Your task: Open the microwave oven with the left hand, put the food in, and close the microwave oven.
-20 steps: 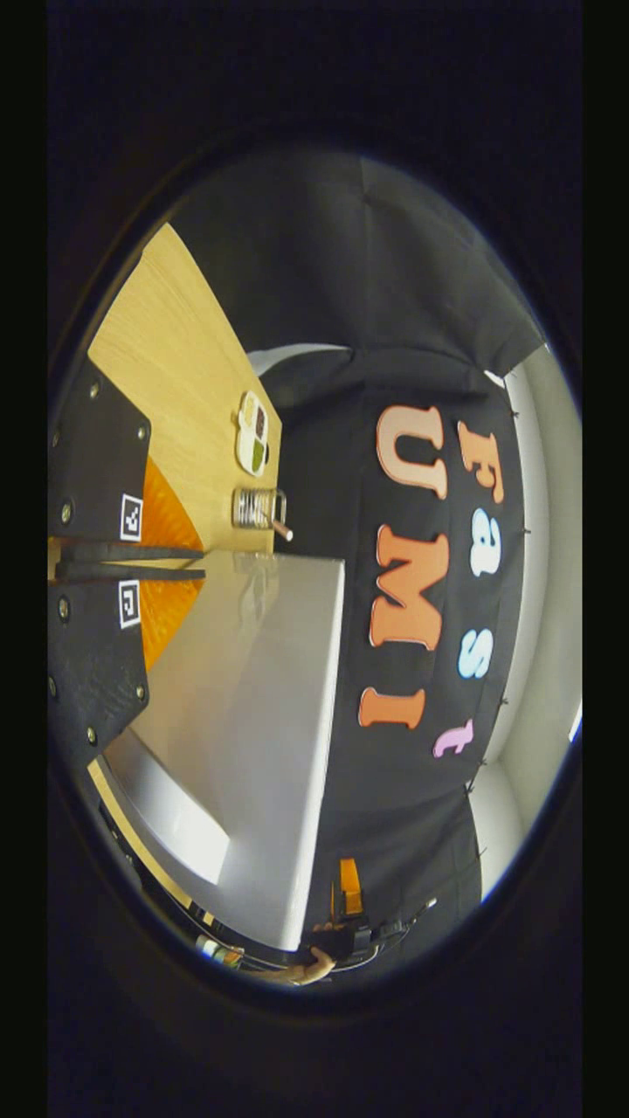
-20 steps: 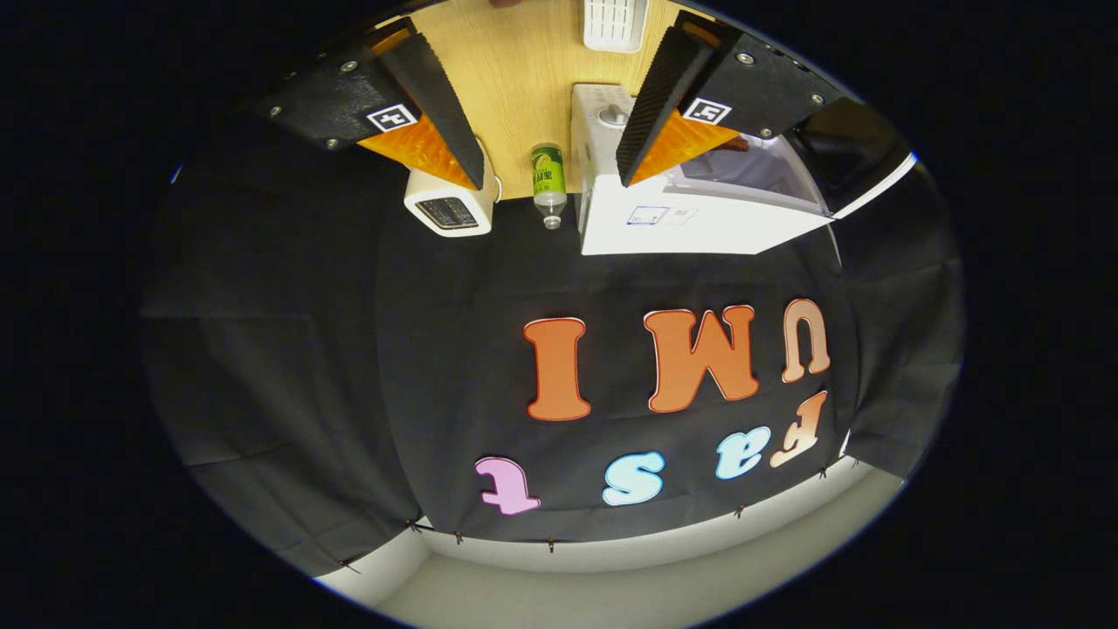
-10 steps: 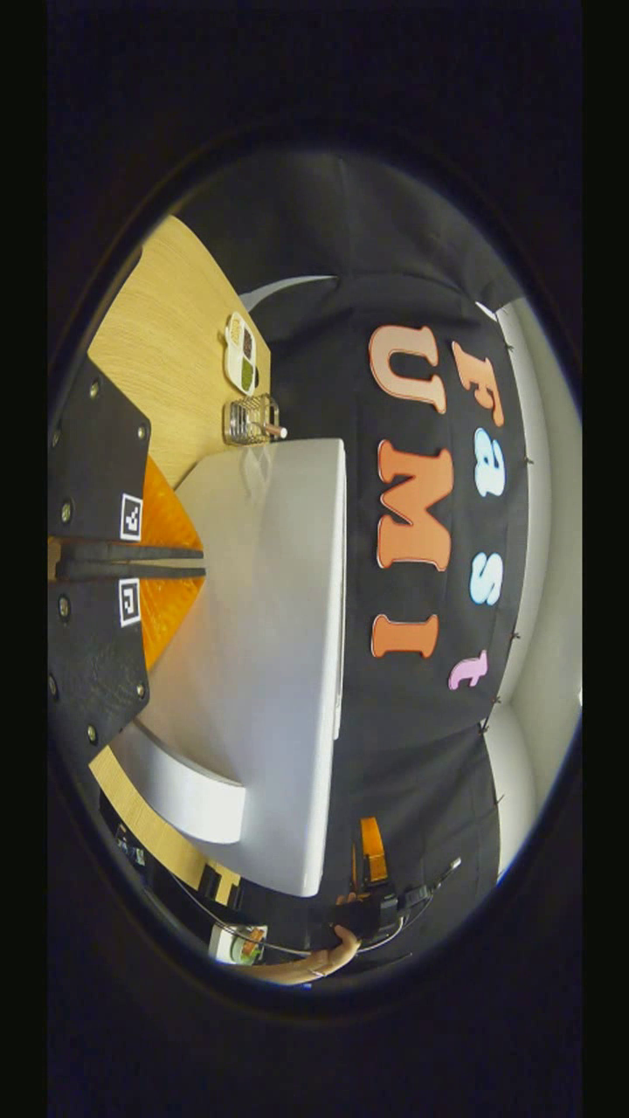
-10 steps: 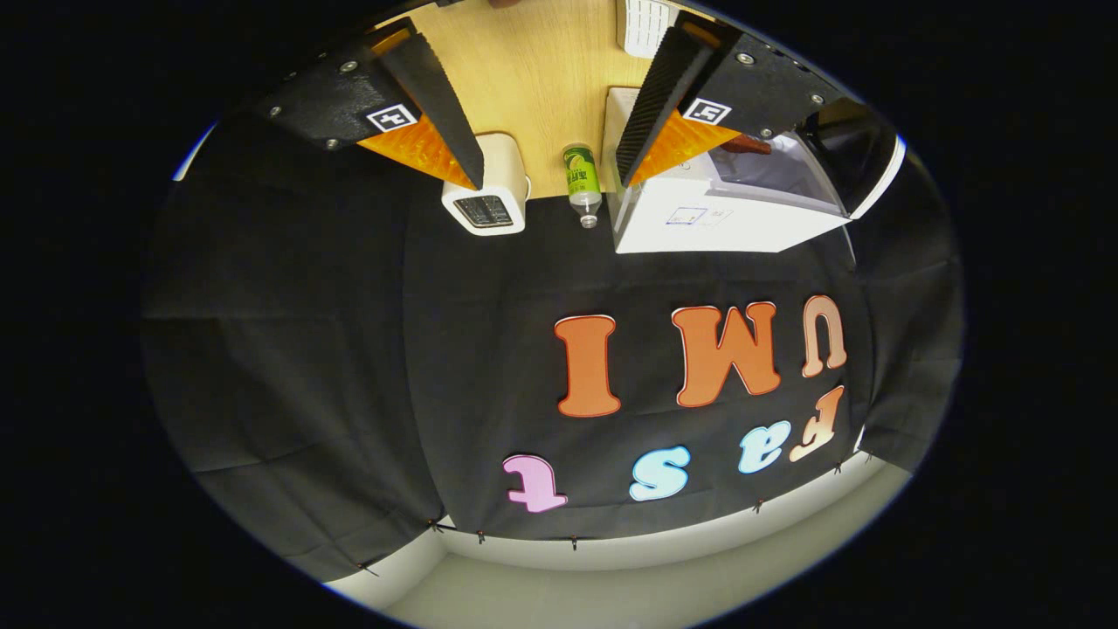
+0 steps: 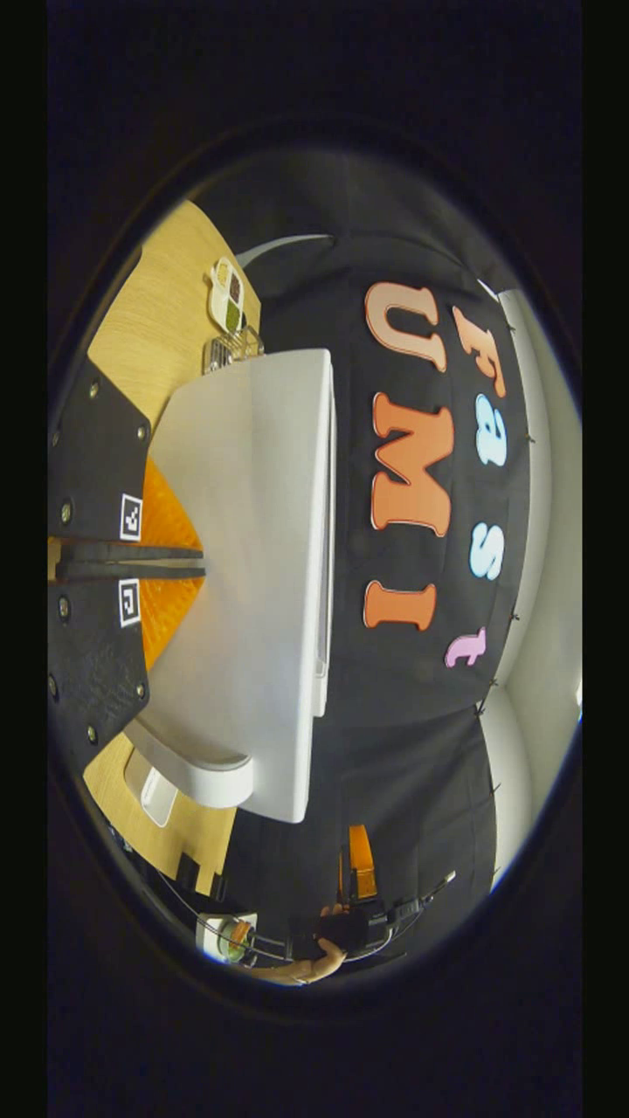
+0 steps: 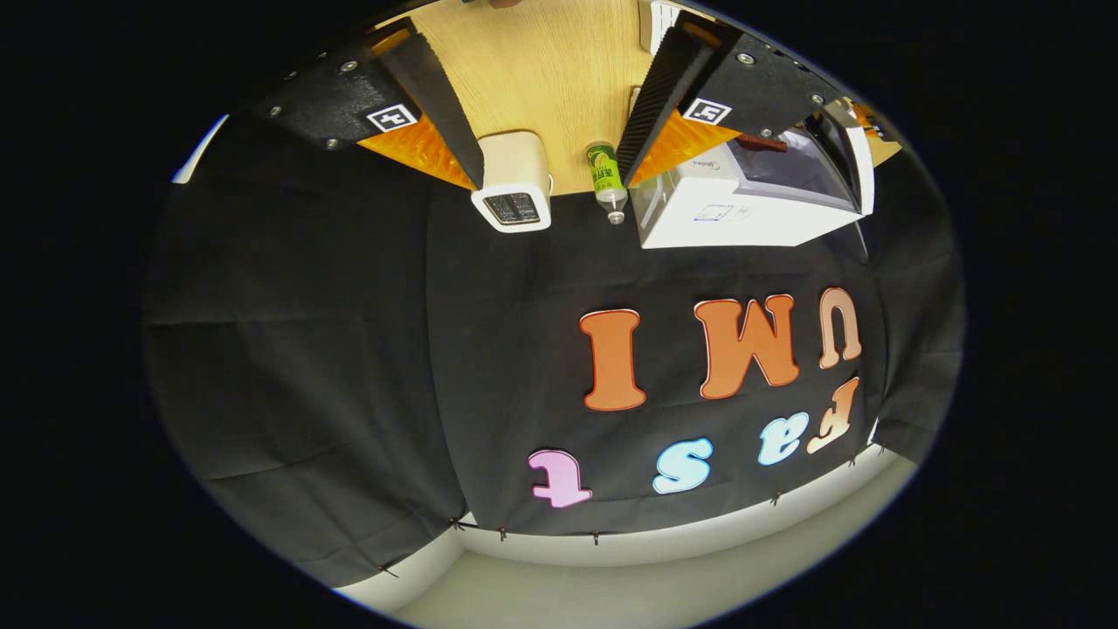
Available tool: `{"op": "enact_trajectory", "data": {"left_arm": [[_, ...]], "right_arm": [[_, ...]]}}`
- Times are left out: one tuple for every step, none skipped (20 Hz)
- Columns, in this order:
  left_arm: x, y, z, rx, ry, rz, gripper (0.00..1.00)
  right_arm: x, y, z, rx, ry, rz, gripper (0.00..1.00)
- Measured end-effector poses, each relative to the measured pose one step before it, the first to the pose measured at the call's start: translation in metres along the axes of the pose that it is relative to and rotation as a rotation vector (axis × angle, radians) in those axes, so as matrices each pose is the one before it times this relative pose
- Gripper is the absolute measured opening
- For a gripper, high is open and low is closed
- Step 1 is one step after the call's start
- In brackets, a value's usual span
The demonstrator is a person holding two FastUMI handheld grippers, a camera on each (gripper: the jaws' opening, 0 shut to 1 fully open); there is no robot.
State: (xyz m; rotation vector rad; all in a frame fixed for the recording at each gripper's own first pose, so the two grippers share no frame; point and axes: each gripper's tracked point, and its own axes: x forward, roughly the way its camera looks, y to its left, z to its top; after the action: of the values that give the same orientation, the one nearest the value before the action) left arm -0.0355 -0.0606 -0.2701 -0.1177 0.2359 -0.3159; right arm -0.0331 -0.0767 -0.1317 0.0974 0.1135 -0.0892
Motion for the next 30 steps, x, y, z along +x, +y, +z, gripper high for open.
{"op": "enact_trajectory", "data": {"left_arm": [[0.00834, -0.00365, 0.00064, -0.00364, 0.00161, -0.00336, 0.01], [0.00833, -0.00381, 0.00020, -0.00558, -0.00040, -0.00575, 0.01], [0.00823, -0.00324, 0.00302, -0.00137, -0.00530, -0.00171, 0.01], [0.00774, -0.00255, 0.00259, 0.00857, -0.00336, 0.00309, 0.01], [0.01004, -0.00256, 0.00191, 0.01319, -0.00405, 0.00186, 0.01], [0.00929, -0.00262, 0.00192, 0.00522, -0.00020, -0.00206, 0.01], [0.00922, -0.00125, 0.00034, 0.00538, 0.00208, 0.00136, 0.01], [0.00885, -0.00049, -0.00034, 0.00545, 0.00248, 0.00656, 0.01], [0.00743, -0.00111, 0.00000, 0.00541, -0.00053, 0.01004, 0.01], [0.00791, -0.00030, 0.00131, 0.00596, -0.00466, 0.01505, 0.01], [0.00604, 0.00181, -0.00025, 0.00891, -0.00709, 0.03151, 0.01], [0.00760, 0.00226, -0.00013, 0.02333, -0.00919, 0.03852, 0.00], [0.00661, 0.00116, -0.00020, 0.01985, -0.00374, 0.02727, 0.00], [0.00708, -0.00078, -0.00110, 0.00807, -0.00521, 0.02168, 0.01], [0.00555, -0.00103, 0.00025, -0.00644, 0.00021, 0.00899, 0.01], [0.00391, 0.00073, -0.00366, -0.00857, 0.01304, 0.01712, 0.01], [-0.00081, 0.00029, 0.00400, -0.00607, -0.01128, 0.01045, 0.01], [0.00274, 0.00026, 0.00004, -0.00151, -0.00287, -0.00049, 0.01], [-0.00458, -0.00009, -0.00270, 0.01229, 0.00833, 0.01631, 0.01], [0.00091, 0.00034, 0.00129, 0.00296, -0.00599, -0.00173, 0.00], [0.00274, -0.00030, 0.00207, 0.00255, -0.00615, -0.00252, 0.01], [0.00438, 0.00101, -0.00797, -0.00325, 0.04510, 0.00467, 0.00], [-0.00067, -0.00076, 0.00048, -0.01006, -0.02490, -0.00441, 0.01], [-0.00042, -0.00098, 0.00498, 0.03771, 0.00291, 0.00056, 0.01], [-0.00364, -0.00019, -0.00944, 0.02334, 0.03893, -0.00072, 0.00], [-0.00245, -0.00594, -0.00142, -0.02768, 0.02973, -0.02748, 0.01], [-0.00444, -0.00475, 0.00682, -0.03652, 0.00664, -0.03190, 0.01], [-0.01027, 0.00079, 0.01201, -0.02032, -0.00244, -0.01390, 0.01], [-0.01325, 0.00476, 0.01452, -0.00221, -0.00626, -0.00809, 0.01], [-0.01010, 0.00643, 0.01539, 0.01112, -0.00643, 0.00016, 0.01]], "right_arm": [[-0.00040, -0.00239, -0.00161, 0.00394, 0.00444, -0.00013, 0.94], [0.00001, -0.00302, -0.00133, 0.00221, 0.00304, -0.00347, 0.95], [0.00050, -0.00332, -0.00045, -0.00252, 0.00084, -0.00539, 0.95], [0.00065, -0.00339, 0.00053, -0.00246, -0.00057, -0.00781, 0.95], [0.00002, -0.00314, 0.00030, -0.00007, -0.00049, -0.00591, 0.95], [-0.00008, -0.00189, 0.00132, 0.00276, -0.00051, -0.00446, 0.95], [-0.00036, -0.00268, 0.00120, 0.00493, -0.00070, -0.00444, 0.95], [0.00043, -0.00249, -0.00047, 0.00221, -0.00036, -0.00393, 0.95], [-0.00044, -0.00285, -0.00027, 0.00296, 0.00025, -0.00502, 0.95], [-0.00040, -0.00305, -0.00007, 0.00343, -0.00023, -0.00432, 0.95], [-0.00011, -0.00258, -0.00089, 0.00213, 0.00113, -0.00582, 0.95], [0.00032, -0.00238, -0.00103, 0.00132, 0.00151, -0.00615, 0.95], [0.00096, -0.00183, -0.00097, 0.00199, 0.00318, -0.00442, 0.95], [-0.00151, -0.00402, -0.00116, 0.00339, 0.00293, -0.00244, 0.95], [-0.00021, -0.00043, -0.00020, 0.00332, 0.00197, -0.00215, 0.95], [0.00034, -0.00061, -0.00049, 0.00188, 0.00116, -0.00256, 0.95], [0.00026, 0.00054, 0.00055, 0.00059, 0.00182, 0.00063, 0.95], [-0.00001, -0.00004, -0.00079, -0.00108, 0.00333, 0.00102, 0.95], [-0.00021, -0.00107, -0.00046, -0.00436, 0.00341, -0.00238, 0.95], [0.00056, -0.00132, -0.00109, -0.00656, 0.00103, -0.00339, 0.95], [-0.00026, -0.00078, -0.00015, -0.00433, 0.00226, -0.00256, 0.95], [-0.00137, -0.00018, -0.00016, 0.00083, 0.00206, 0.00107, 0.95], [-0.00064, 0.00146, 0.00089, 0.00323, 0.00056, 0.00454, 0.95], [-0.00013, -0.00017, -0.00032, 0.00002, 0.00214, 0.00053, 0.95], [0.00080, -0.00167, -0.00100, -0.00071, 0.00148, -0.00629, 0.95], [-0.00004, -0.00057, 0.00018, -0.00077, 0.00189, -0.00357, 0.95], [0.00010, 0.00114, 0.00050, -0.00011, 0.00275, 0.00030, 0.95], [-0.00097, 0.00258, 0.00086, -0.00106, 0.00014, 0.00368, 0.95], [-0.00091, 0.00160, 0.00159, -0.00276, -0.00066, 0.00236, 0.95], [-0.00033, 0.00127, 0.00111, -0.00337, -0.00119, 0.00266, 0.95]]}}
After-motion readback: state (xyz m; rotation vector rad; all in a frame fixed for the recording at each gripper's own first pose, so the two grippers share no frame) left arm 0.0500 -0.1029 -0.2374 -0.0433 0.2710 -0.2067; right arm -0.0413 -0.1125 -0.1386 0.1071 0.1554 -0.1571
